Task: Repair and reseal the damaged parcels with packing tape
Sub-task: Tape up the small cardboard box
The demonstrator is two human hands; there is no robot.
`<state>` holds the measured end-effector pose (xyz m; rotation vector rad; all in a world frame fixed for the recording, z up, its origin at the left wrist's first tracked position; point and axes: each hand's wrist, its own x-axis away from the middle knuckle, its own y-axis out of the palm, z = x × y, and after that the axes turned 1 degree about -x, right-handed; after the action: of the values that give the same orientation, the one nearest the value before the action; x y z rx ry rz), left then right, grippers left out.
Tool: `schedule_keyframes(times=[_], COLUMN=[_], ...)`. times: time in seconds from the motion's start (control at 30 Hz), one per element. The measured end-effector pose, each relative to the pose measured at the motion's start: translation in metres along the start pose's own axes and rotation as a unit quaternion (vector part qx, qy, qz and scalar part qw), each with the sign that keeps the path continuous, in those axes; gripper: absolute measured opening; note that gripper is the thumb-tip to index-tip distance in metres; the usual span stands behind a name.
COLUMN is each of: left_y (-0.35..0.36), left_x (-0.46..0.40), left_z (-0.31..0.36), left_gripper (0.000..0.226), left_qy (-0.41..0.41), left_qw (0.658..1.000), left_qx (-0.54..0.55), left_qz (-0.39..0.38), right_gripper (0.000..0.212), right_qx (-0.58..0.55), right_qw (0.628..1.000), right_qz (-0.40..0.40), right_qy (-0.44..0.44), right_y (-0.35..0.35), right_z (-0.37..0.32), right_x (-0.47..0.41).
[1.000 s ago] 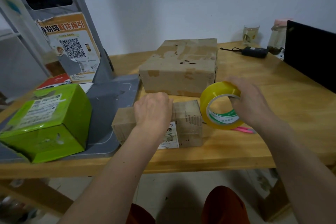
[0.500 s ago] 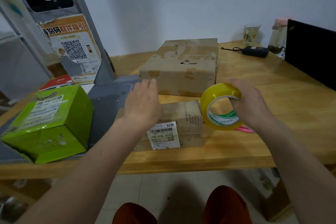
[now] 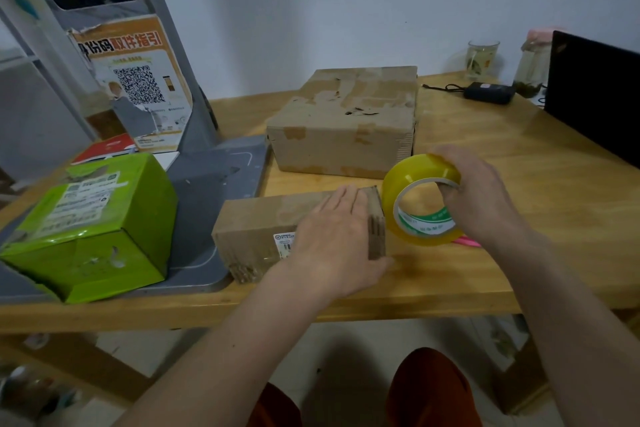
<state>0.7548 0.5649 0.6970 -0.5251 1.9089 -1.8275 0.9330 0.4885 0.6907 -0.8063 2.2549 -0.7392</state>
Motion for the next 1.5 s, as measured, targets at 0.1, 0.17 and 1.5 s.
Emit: schedule_keyframes(times=[0.1,0.17,1.5], left_y=[-0.002,-0.002,-0.051], left_x=[0.009,0.015,-0.014], left_z=[-0.012,-0.022,-0.040], left_gripper=[0.098,0.097,0.092], left_qy=[-0.031,-0.049,0.004], left_qw=[1.000,0.999,0.825], left_qx=[0.001,-0.008,0.538], left_qz=[-0.003,-0.008,0.173], right_gripper=[0.053,0.053,0.028], right_qx=[-0.002,-0.006,-0.385], right_qw=[1.000,1.000,0.920], right_qz=[-0.004,-0.007,0.076], right_qy=[0.007,0.011,-0.011], right_y=[0.001,0.001,-0.025], right_z=[0.002,0.003,-0.121], right_x=[0.000,0.000,-0.012])
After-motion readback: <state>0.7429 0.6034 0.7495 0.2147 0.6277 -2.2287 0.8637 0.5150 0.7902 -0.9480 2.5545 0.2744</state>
